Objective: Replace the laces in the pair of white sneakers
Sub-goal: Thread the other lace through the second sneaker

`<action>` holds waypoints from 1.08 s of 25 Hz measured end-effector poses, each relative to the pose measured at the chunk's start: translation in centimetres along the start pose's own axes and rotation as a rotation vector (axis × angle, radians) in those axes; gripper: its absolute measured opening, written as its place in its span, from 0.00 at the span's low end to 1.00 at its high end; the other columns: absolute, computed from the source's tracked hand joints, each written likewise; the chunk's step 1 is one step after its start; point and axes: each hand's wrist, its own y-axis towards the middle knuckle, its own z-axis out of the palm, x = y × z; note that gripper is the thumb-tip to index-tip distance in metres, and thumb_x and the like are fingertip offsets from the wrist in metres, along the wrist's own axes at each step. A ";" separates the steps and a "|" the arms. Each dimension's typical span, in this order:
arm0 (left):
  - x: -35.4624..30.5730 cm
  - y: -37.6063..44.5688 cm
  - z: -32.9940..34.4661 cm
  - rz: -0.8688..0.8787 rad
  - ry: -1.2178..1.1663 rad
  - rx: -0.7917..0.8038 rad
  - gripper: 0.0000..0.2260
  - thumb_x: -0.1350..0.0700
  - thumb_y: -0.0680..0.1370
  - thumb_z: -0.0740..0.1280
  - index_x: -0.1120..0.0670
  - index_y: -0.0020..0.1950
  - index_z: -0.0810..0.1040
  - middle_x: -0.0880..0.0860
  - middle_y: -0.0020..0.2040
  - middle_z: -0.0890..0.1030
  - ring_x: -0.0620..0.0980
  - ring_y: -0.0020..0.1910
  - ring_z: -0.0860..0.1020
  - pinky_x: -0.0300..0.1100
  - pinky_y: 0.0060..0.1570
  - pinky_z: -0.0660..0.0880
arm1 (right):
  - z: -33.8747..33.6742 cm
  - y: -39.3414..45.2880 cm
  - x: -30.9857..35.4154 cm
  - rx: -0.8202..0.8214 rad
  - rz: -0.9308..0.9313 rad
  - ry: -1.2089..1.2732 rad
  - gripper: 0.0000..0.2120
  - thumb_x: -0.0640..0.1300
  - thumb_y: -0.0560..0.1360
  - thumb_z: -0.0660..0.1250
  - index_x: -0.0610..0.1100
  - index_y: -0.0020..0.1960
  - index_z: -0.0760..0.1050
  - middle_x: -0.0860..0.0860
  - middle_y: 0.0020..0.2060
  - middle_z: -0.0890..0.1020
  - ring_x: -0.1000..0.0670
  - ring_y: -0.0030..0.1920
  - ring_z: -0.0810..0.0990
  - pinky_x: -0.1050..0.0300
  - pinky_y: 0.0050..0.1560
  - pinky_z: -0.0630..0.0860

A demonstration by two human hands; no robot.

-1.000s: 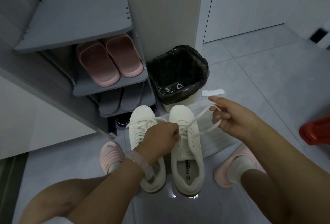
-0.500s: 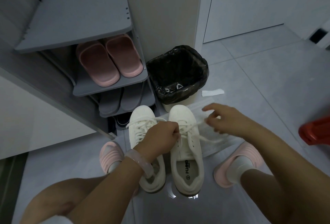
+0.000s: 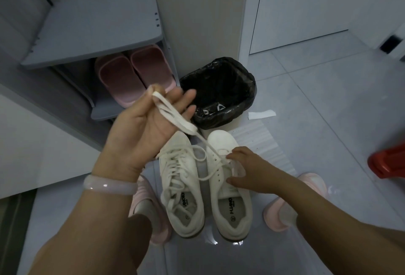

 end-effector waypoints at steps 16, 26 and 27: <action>13.4 1.3 -3.9 -0.283 1.837 -0.014 0.09 0.53 0.78 0.61 0.54 0.54 0.77 0.53 0.55 0.76 0.52 0.54 0.75 0.46 0.52 0.72 | -0.4 0.4 0.0 -0.038 0.340 1.081 0.08 0.38 0.75 0.62 0.42 0.37 0.74 0.49 0.32 0.77 0.53 0.34 0.73 0.62 0.38 0.69; 13.5 1.4 -3.3 -0.256 1.863 0.018 0.08 0.54 0.78 0.60 0.54 0.53 0.77 0.52 0.56 0.77 0.51 0.57 0.73 0.45 0.53 0.71 | -1.7 0.6 -0.8 -0.324 0.158 0.442 0.07 0.43 0.77 0.63 0.43 0.43 0.77 0.50 0.39 0.80 0.53 0.41 0.75 0.64 0.39 0.69; 13.4 1.4 -3.3 -0.266 1.817 0.003 0.08 0.55 0.78 0.61 0.54 0.52 0.77 0.52 0.56 0.77 0.51 0.56 0.74 0.45 0.53 0.71 | -1.9 0.5 -0.9 -0.304 0.113 0.383 0.06 0.44 0.76 0.64 0.44 0.50 0.77 0.50 0.46 0.79 0.53 0.46 0.75 0.64 0.43 0.70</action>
